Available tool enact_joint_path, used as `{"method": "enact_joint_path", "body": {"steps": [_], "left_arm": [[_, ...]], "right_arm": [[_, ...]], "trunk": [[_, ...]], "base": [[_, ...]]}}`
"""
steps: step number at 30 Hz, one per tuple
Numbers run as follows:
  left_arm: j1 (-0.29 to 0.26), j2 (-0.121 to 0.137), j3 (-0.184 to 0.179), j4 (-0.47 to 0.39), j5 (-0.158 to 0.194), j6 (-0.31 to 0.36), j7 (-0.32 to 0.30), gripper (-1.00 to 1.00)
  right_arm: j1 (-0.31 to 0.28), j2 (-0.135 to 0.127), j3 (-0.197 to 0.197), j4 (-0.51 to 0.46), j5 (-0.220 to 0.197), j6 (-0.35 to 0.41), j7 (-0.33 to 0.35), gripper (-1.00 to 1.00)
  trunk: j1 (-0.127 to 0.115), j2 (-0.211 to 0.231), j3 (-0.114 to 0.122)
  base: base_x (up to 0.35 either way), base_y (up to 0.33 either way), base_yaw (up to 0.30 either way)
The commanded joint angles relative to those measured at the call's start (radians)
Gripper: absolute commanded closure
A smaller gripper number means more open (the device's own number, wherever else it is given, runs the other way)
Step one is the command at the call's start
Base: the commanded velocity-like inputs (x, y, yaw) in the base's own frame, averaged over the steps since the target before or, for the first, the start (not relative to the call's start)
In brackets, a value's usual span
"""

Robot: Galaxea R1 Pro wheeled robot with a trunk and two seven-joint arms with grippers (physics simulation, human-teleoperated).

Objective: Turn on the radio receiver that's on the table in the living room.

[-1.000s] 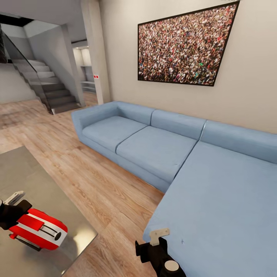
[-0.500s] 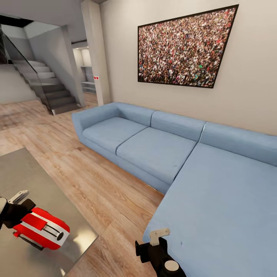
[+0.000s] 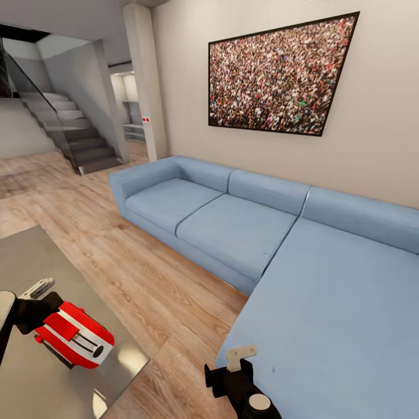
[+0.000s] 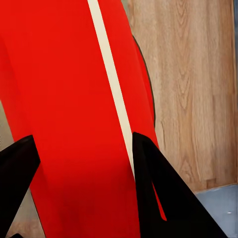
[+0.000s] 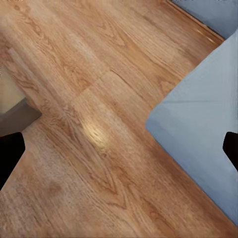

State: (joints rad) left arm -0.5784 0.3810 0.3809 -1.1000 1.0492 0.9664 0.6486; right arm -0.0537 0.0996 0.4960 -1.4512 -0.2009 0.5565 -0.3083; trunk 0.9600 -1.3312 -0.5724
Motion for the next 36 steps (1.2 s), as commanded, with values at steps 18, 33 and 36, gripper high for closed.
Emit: {"method": "enact_joint_path", "body": {"steps": [18, 33, 36], "left_arm": [[0.001, -0.001, 0.000, -0.002, 0.003, 0.000, 0.000, 1.00], [0.002, -0.027, 0.001, -0.001, 0.003, -0.008, -0.007, 1.00], [0.003, -0.029, 0.001, -0.002, 0.004, -0.010, -0.008, 1.00]], "right_arm": [[0.000, 0.000, 0.000, 0.000, 0.000, 0.000, 0.000, -1.00], [0.000, 0.000, 0.000, 0.000, 0.000, 0.000, 0.000, -1.00], [0.000, 0.000, -0.001, 0.000, 0.000, 0.000, 0.000, -1.00]], "trunk": [[-0.069, 0.126, 0.057], [-0.127, 0.231, 0.104], [-0.138, 0.252, 0.113]], "base": [[0.000, 0.000, 0.000], [0.000, 0.000, 0.000], [0.000, 0.000, 0.000]]}}
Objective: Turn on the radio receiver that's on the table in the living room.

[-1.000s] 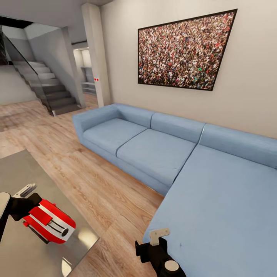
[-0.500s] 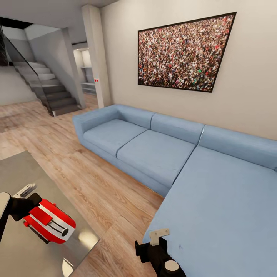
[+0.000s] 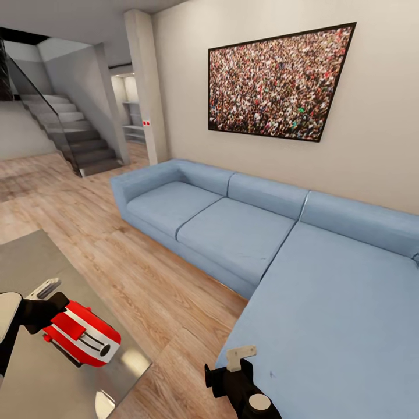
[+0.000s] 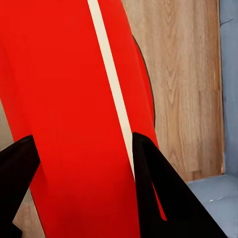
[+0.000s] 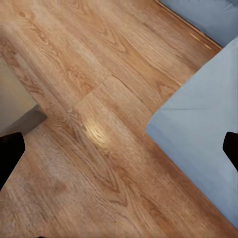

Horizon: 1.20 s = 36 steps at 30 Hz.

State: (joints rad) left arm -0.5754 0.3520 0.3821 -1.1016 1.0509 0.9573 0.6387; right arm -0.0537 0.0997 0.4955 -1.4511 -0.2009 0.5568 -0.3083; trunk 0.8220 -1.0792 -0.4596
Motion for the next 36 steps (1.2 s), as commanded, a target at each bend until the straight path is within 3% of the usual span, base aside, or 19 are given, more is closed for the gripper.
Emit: {"method": "enact_joint_path", "body": {"steps": [1, 9, 36], "left_arm": [[0.000, 0.000, 0.000, 0.000, 0.002, -0.003, 0.001, 1.00], [0.008, -0.001, 0.000, 0.000, -0.007, -0.024, -0.080, 1.00], [0.042, -0.001, 0.001, -0.058, -0.009, -0.036, -0.088, 1.00]], "right_arm": [[0.000, 0.000, 0.000, 0.000, 0.000, 0.000, 0.000, -1.00], [0.000, 0.000, 0.000, 0.000, 0.000, 0.000, 0.000, -1.00], [0.000, 0.000, 0.000, 0.000, 0.000, 0.000, 0.000, -1.00]], "trunk": [[-0.004, 0.007, 0.003], [-0.035, 0.063, 0.028], [-0.138, 0.252, 0.113]], "base": [[0.000, 0.000, 0.000], [0.000, 0.000, 0.000], [0.000, 0.000, 0.000]]}}
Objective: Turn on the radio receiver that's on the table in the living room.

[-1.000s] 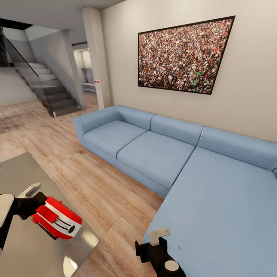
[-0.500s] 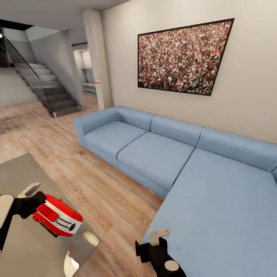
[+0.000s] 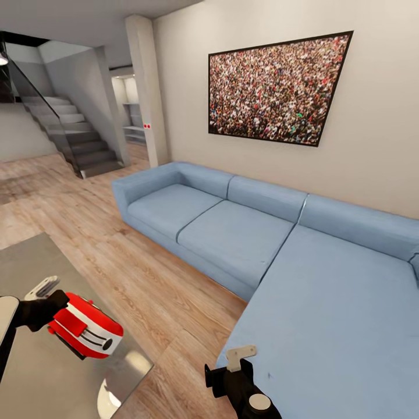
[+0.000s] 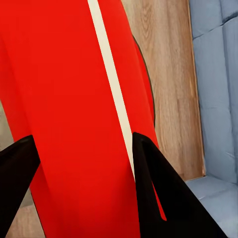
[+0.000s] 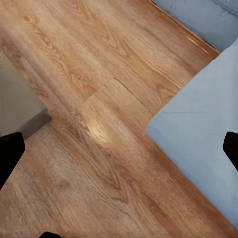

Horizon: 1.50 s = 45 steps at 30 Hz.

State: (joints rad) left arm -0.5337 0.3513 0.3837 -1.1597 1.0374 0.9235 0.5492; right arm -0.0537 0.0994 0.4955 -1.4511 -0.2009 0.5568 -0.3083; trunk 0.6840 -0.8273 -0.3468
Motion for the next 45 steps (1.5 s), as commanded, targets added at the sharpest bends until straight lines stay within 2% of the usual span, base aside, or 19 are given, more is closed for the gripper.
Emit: {"method": "enact_joint_path", "body": {"steps": [1, 25, 34, 38, 41, 45], "left_arm": [[0.001, 0.000, 0.000, -0.001, 0.005, -0.002, 0.001, 1.00], [0.003, 0.000, 0.000, -0.003, 0.004, -0.002, 0.003, 1.00], [0.003, 0.003, 0.000, -0.003, 0.002, 0.002, 0.007, 1.00], [0.004, 0.004, -0.001, -0.005, -0.060, 0.006, 0.006, 1.00], [0.011, 0.006, -0.001, -0.037, -0.093, 0.008, 0.003, 1.00], [0.020, 0.009, -0.009, -0.066, -0.105, 0.011, 0.005, 1.00]], "right_arm": [[0.000, 0.000, 0.000, 0.000, 0.000, 0.000, 0.000, -1.00], [0.000, -0.001, 0.023, -0.002, 0.006, 0.002, -0.005, -1.00], [0.000, -0.001, 0.026, -0.002, 0.009, -0.007, -0.004, -1.00], [0.000, -0.001, 0.057, -0.002, 0.019, -0.010, -0.007, -1.00], [0.000, -0.001, 0.060, -0.002, 0.029, -0.019, -0.008, -1.00], [0.000, -0.001, 0.055, -0.006, 0.114, -0.078, -0.009, -1.00]], "trunk": [[-0.004, 0.007, 0.003], [-0.096, 0.175, 0.078], [-0.096, 0.175, 0.078], [-0.096, 0.175, 0.078], [-0.096, 0.175, 0.078], [-0.096, 0.175, 0.078]], "base": [[0.000, 0.000, 0.000], [0.000, 0.000, 0.000], [0.000, 0.000, 0.000], [0.000, 0.000, 0.000], [0.000, 0.000, 0.000], [0.000, 0.000, 0.000]]}}
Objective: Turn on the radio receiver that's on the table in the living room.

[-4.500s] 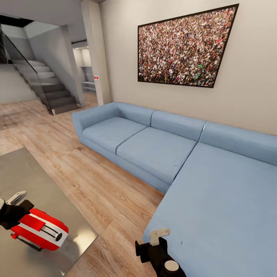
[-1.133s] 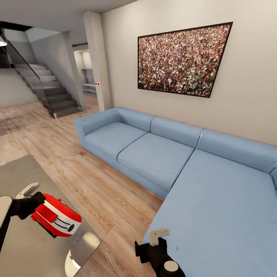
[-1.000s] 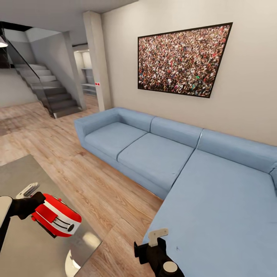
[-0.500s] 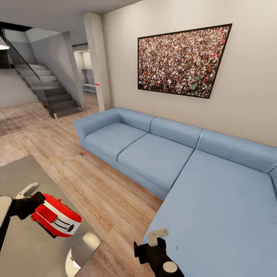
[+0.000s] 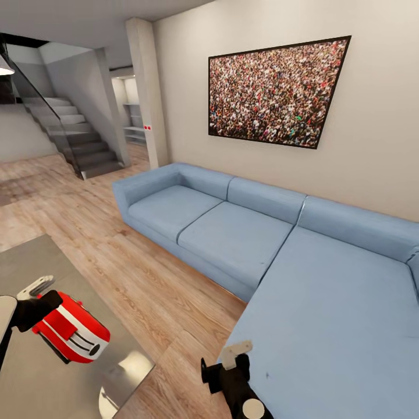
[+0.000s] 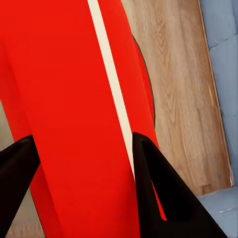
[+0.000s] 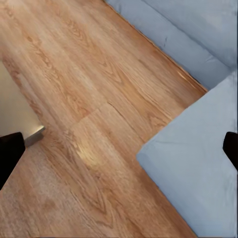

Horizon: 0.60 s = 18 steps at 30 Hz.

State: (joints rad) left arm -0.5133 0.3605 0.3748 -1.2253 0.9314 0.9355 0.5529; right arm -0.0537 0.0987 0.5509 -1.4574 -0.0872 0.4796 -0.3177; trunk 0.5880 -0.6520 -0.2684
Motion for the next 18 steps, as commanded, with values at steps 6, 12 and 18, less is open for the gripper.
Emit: {"method": "enact_joint_path", "body": {"steps": [6, 12, 18], "left_arm": [[0.002, 0.006, 0.016, -0.008, 0.003, 0.034, -0.001, 1.00], [0.054, -0.001, 0.022, -0.049, 0.001, 0.045, -0.223, 1.00], [0.125, -0.020, -0.016, -0.019, -0.221, -0.149, -0.497, 1.00]], "right_arm": [[-0.001, 0.001, -0.072, -0.007, 0.025, -0.035, 0.001, -1.00], [-0.013, 0.001, -0.151, -0.009, 0.027, -0.047, 0.009, 1.00], [-0.108, 0.001, -0.188, -0.001, -0.031, -0.037, 0.012, 1.00]], "trunk": [[0.000, 0.000, 0.000], [0.000, 0.000, 0.000], [0.000, 0.000, 0.000]], "base": [[0.000, 0.000, 0.000], [0.000, 0.000, 0.000], [0.000, 0.000, 0.000]]}}
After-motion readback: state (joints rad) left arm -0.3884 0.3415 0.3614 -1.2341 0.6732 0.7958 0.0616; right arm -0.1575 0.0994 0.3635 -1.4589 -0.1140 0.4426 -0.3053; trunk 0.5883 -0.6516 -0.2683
